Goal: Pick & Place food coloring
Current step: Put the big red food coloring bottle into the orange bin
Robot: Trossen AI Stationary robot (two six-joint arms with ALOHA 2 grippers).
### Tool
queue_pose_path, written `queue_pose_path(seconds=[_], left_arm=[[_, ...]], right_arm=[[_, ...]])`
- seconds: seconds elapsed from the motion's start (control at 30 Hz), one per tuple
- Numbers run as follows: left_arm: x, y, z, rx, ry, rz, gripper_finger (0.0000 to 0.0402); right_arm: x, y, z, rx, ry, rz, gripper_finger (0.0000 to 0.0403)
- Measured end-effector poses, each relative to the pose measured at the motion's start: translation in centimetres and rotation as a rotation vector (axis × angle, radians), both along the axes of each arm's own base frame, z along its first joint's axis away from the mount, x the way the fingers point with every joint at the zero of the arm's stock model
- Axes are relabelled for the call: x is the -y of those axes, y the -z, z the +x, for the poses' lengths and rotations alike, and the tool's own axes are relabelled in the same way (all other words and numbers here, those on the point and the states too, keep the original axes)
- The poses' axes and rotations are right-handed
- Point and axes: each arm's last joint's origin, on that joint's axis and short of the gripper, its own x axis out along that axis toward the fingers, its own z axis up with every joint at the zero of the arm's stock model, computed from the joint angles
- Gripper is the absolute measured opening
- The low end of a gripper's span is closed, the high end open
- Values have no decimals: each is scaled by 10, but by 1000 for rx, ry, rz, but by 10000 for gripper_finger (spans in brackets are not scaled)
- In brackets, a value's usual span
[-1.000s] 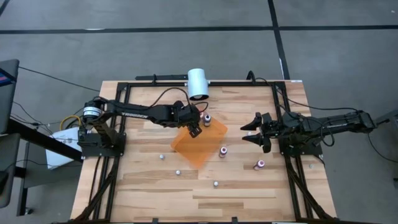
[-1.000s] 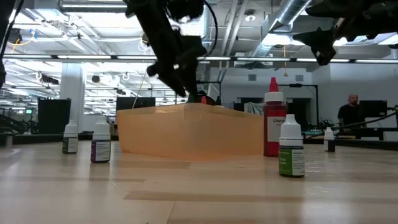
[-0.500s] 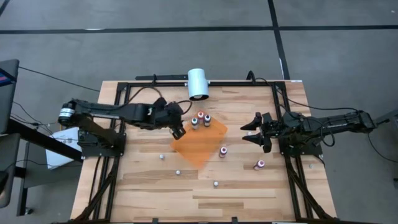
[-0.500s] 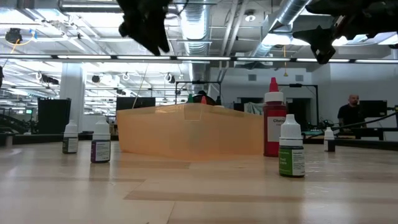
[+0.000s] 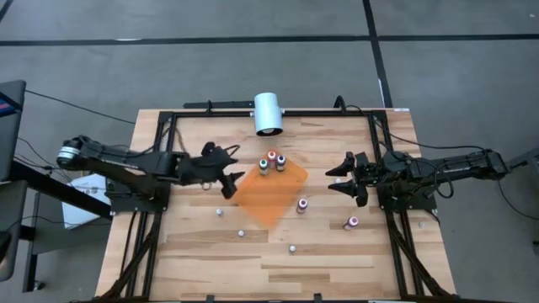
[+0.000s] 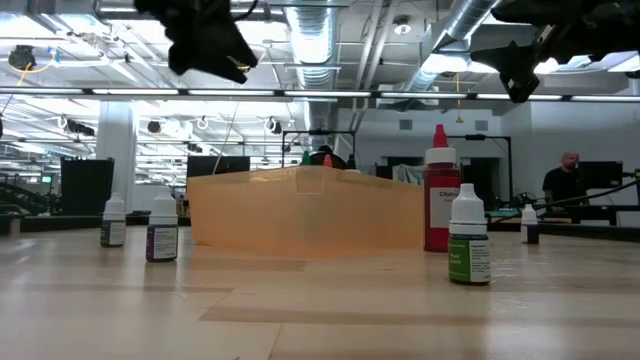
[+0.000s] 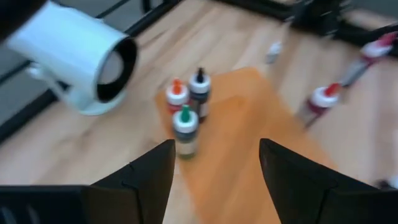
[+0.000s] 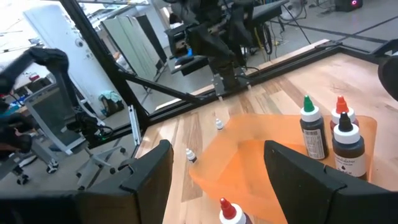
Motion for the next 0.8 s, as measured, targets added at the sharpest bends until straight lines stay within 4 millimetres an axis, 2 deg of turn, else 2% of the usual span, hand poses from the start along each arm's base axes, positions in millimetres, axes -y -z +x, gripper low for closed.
queue_pose_path(seconds=[0.2, 0.4, 0.53, 0.8], left_arm=[[-1, 26, -34, 174, 112, -77, 224], [-4, 49, -65, 276, 140, -88, 224], [-6, 58, -82, 317, 140, -92, 224], [-9, 63, -110, 439, 143, -100, 224]], right_arm=[[0, 1, 1, -9, -1, -1, 240], [-2, 11, 11, -87, -57, -26, 240], [-4, 21, 21, -171, -98, -28, 240], [-12, 26, 47, -275, -198, -139, 240]])
